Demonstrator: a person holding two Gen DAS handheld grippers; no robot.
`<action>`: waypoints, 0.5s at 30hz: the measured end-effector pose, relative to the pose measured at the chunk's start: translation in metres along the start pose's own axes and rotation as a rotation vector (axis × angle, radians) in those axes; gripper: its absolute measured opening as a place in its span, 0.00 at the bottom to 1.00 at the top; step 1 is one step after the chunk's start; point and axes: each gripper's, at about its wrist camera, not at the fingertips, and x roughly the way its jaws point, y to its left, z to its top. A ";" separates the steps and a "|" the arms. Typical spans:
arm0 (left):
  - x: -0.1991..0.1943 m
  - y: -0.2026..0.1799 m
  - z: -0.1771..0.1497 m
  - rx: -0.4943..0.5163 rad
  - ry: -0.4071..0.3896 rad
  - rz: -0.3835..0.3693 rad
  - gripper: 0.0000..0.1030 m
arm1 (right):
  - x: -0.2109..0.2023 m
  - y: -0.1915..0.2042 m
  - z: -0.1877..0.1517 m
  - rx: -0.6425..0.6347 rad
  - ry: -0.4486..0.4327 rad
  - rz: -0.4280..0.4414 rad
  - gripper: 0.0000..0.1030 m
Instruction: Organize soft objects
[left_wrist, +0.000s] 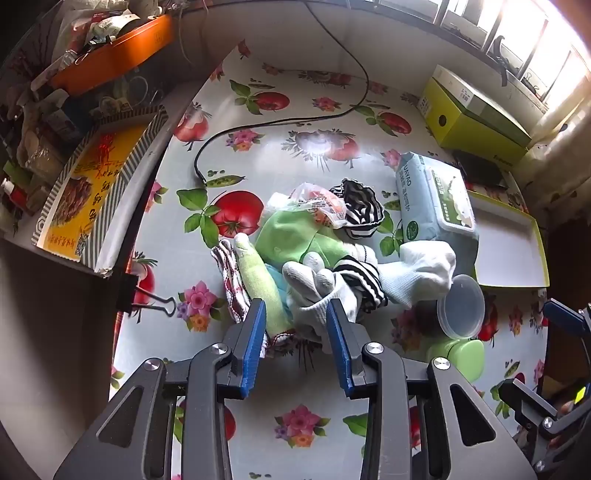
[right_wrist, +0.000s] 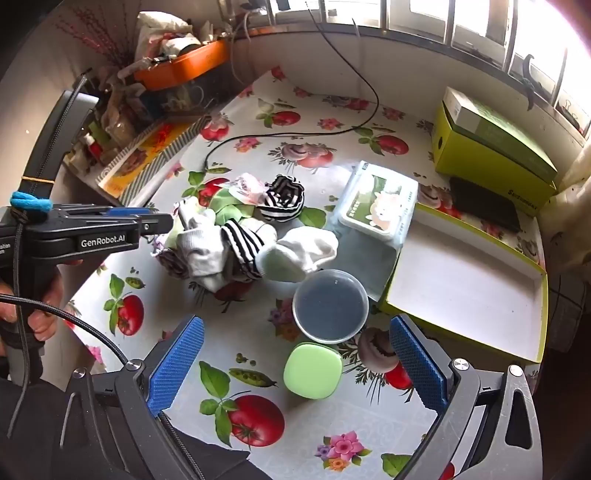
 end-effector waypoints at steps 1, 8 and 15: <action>0.000 0.000 0.000 0.000 0.004 -0.001 0.34 | 0.000 0.000 0.001 0.001 -0.001 0.002 0.99; 0.002 0.002 -0.006 0.006 0.001 0.011 0.34 | 0.000 0.001 0.003 -0.001 0.000 0.009 0.99; 0.004 0.002 -0.007 -0.005 0.012 -0.002 0.34 | 0.005 0.009 0.001 -0.005 0.012 0.027 0.99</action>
